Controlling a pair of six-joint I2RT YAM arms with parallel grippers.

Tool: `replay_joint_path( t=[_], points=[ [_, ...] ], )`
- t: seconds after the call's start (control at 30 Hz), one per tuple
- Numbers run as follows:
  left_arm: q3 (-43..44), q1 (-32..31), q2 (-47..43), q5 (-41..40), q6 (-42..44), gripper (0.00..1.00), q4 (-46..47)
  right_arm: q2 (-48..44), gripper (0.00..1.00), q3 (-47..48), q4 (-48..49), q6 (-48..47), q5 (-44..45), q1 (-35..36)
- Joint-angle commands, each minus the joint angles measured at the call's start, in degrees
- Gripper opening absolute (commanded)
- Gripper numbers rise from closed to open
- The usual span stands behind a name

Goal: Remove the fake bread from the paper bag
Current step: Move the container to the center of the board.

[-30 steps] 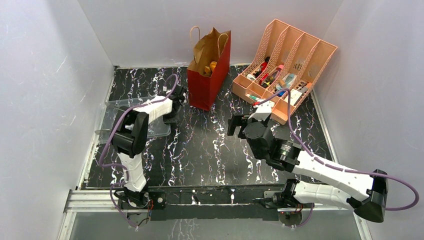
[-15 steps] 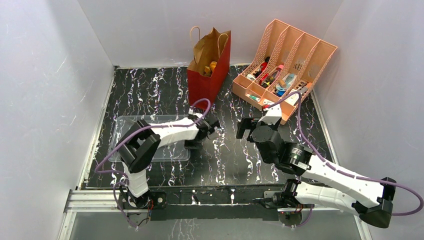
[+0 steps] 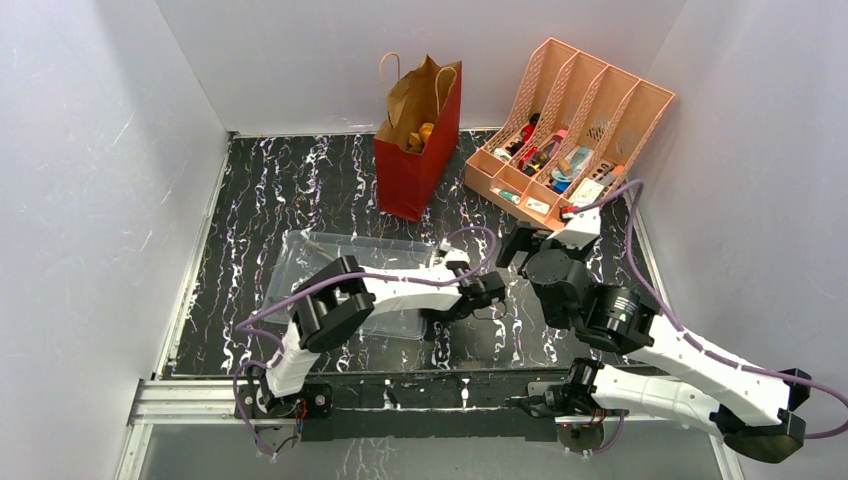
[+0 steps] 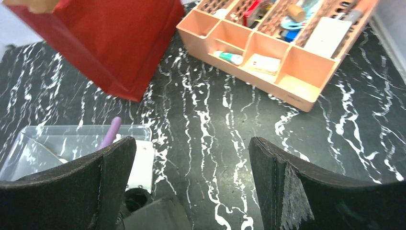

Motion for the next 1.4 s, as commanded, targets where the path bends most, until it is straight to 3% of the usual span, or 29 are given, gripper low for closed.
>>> replay_joint_path(
  t=[0.0,0.2,0.47,0.63,0.67,0.8,0.9,1.03,1.3,1.37],
  points=[
    [6.56,-2.28,4.11,0.70,1.82,0.00,2.61,-0.61,0.88,2.89,-9.18,8.40,8.60,-0.13],
    [8.62,-2.37,3.97,2.32,4.85,0.00,10.03,2.44,0.90,1.41,-15.32,17.11,12.46,-0.16],
    [23.08,-2.33,11.22,4.91,8.87,0.00,11.21,2.67,0.92,-1.98,-23.34,28.52,16.54,-0.32],
    [29.06,-2.10,14.34,6.88,9.72,0.00,12.46,0.88,0.92,-2.88,-23.99,29.78,17.97,-1.13],
    [29.30,-1.98,14.52,7.16,9.52,0.04,12.62,0.95,0.92,-2.79,-24.10,29.78,18.26,-1.32],
    [26.33,-1.90,12.26,7.70,8.54,0.48,14.58,1.63,0.92,-2.27,-24.07,29.89,18.47,-1.67],
    [22.58,-1.92,9.08,7.53,7.54,0.62,16.24,2.13,0.92,-2.09,-23.39,29.69,18.01,-1.67],
    [18.72,-2.72,3.27,5.59,6.39,0.69,14.84,2.75,0.93,-1.44,-23.24,29.53,17.71,-1.69],
    [15.99,-4.39,-11.00,0.09,7.70,0.73,6.87,2.57,0.93,-0.60,-16.61,22.92,17.08,-1.67],
    [15.95,-4.43,-15.18,-1.42,8.33,0.78,6.32,2.81,0.93,-0.33,-15.47,21.69,16.88,-1.69]
  ],
)
